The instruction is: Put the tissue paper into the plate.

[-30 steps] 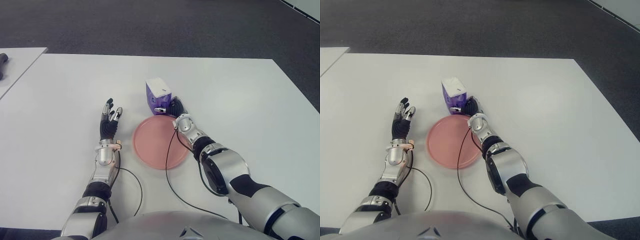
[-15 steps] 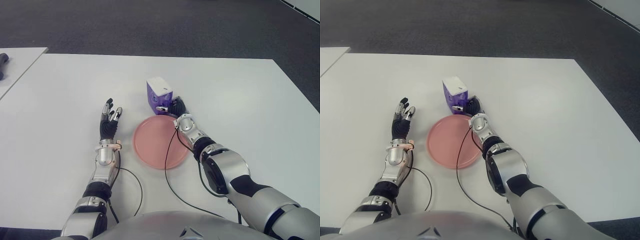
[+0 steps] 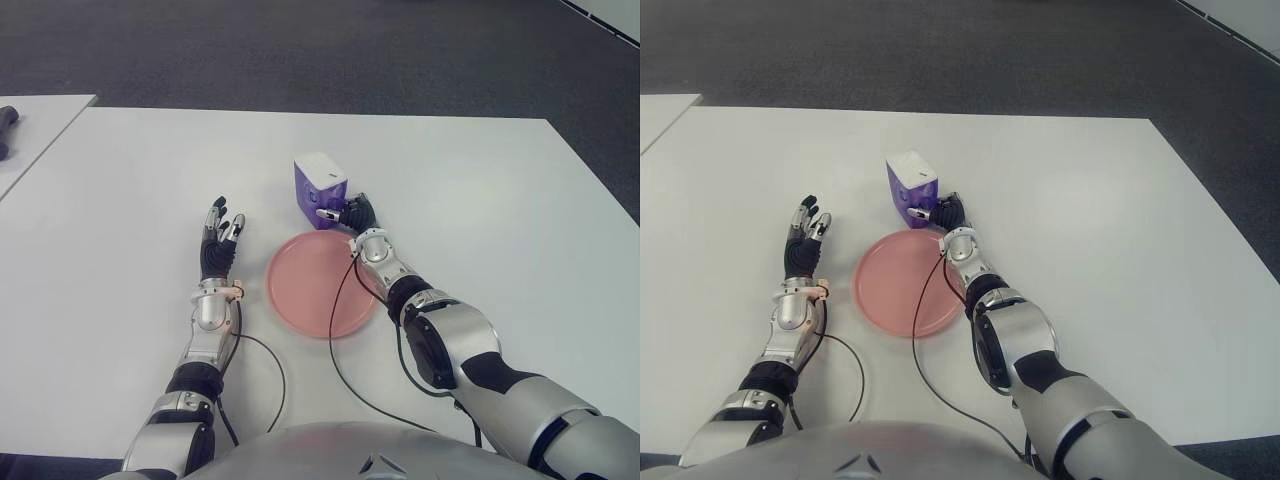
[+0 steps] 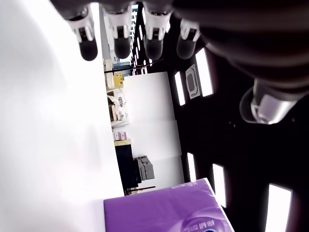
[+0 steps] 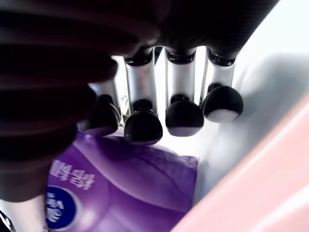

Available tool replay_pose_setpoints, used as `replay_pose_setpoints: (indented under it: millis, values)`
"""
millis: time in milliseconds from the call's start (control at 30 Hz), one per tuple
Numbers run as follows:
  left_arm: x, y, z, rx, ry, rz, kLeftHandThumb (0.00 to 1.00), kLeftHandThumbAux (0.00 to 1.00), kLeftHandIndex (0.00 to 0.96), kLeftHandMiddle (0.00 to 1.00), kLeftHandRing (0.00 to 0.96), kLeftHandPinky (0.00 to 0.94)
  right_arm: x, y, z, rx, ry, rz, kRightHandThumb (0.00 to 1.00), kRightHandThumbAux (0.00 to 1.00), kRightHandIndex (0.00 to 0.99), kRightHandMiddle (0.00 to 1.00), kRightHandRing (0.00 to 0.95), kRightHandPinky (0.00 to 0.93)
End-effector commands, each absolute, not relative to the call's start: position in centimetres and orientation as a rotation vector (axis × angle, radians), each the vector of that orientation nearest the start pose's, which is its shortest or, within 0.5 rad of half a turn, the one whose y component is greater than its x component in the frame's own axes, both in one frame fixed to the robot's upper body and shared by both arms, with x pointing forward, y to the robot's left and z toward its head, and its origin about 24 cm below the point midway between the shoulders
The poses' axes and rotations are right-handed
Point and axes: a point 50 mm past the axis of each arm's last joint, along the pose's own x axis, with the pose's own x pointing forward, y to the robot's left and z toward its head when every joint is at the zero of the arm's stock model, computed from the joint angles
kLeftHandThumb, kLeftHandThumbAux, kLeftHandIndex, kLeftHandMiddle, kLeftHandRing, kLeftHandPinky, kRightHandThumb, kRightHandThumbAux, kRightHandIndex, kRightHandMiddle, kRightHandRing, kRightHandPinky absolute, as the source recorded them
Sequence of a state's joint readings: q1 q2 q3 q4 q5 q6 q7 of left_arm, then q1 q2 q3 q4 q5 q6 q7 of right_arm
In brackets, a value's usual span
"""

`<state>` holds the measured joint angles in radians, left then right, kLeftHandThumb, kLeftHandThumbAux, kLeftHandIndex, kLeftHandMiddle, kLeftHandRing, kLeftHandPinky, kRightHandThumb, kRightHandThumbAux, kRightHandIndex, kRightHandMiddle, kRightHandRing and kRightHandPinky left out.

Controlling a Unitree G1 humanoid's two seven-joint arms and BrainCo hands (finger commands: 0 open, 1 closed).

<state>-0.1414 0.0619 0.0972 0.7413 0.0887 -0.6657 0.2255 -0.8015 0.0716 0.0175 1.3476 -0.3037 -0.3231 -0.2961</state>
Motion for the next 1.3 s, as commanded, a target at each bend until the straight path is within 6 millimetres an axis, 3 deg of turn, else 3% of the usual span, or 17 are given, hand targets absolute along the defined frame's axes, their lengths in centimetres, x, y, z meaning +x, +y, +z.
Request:
replay_pose_setpoints:
  millis: [33, 333, 767, 1167, 1300]
  values:
    - [22.5, 18.1, -5.2, 0.124, 0.061, 0.234, 0.0, 0.381, 0.0, 0.0, 0.0, 0.0, 33.8, -6.6, 0.0, -0.31, 0.214, 0.107, 0.982, 0.688, 0.88, 0.901, 0.881, 0.874]
    - [22.7, 18.1, -5.2, 0.13, 0.062, 0.236, 0.0, 0.374, 0.0, 0.0, 0.0, 0.0, 35.6, -6.6, 2.9, -0.26, 0.093, 0.04, 0.978, 0.693, 0.883, 0.907, 0.88, 0.872]
    - [23.0, 18.1, -5.1, 0.119, 0.05, 0.23, 0.0, 0.377, 0.0, 0.0, 0.0, 0.0, 37.9, -8.5, 7.7, -0.237, -0.111, -0.032, 0.979, 0.683, 0.874, 0.907, 0.887, 0.889]
    - [23.1, 17.9, -5.0, 0.125, 0.037, 0.228, 0.0, 0.377, 0.0, 0.0, 0.0, 0.0, 38.6, -10.7, 11.4, -0.199, -0.335, -0.107, 0.972, 0.681, 0.869, 0.907, 0.895, 0.894]
    - [23.2, 17.9, -5.0, 0.124, 0.034, 0.226, 0.0, 0.378, 0.0, 0.0, 0.0, 0.0, 38.6, -11.0, 11.5, -0.212, -0.357, -0.114, 0.974, 0.678, 0.876, 0.912, 0.898, 0.903]
